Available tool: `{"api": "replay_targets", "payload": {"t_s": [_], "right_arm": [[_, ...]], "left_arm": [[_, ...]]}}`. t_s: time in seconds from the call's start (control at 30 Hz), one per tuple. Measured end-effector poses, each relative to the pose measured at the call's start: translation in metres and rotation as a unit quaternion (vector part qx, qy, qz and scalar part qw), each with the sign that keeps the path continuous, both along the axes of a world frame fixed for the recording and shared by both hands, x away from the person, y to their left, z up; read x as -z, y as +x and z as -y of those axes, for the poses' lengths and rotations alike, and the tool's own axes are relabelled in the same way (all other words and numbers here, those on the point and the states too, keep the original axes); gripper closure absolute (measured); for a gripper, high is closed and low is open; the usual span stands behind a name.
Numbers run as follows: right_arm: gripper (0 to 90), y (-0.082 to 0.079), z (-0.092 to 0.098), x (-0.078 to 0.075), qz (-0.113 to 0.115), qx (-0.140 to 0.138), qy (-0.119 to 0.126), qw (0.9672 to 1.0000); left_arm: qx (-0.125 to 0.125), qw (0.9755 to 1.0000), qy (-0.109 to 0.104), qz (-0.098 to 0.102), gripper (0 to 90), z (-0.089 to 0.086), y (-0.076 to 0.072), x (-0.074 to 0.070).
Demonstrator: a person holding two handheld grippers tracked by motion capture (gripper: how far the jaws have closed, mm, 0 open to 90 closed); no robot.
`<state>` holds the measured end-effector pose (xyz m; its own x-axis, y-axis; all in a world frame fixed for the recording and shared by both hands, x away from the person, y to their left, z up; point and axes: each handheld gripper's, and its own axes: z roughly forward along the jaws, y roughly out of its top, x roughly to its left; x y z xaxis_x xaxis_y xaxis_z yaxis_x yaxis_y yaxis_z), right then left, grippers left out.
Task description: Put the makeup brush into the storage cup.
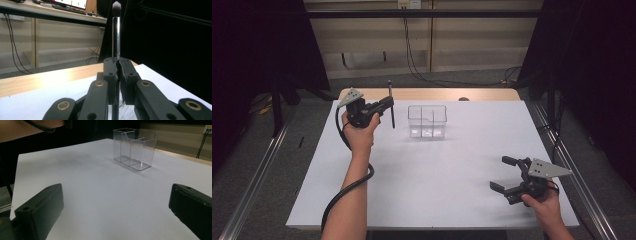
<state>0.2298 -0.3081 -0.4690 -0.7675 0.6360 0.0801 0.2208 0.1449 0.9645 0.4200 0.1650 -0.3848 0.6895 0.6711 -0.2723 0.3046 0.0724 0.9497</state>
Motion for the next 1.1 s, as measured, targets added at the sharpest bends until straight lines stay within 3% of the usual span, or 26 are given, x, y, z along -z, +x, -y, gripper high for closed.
{"api": "replay_targets", "payload": {"t_s": [1.1], "right_arm": [[0.0, -0.001, 0.001, -0.001, 0.004, -0.001, 0.0, 1.0]], "left_arm": [[0.003, 0.9999, -0.014, 0.005, 84.5, 0.019, 0.009, -0.011]]}}
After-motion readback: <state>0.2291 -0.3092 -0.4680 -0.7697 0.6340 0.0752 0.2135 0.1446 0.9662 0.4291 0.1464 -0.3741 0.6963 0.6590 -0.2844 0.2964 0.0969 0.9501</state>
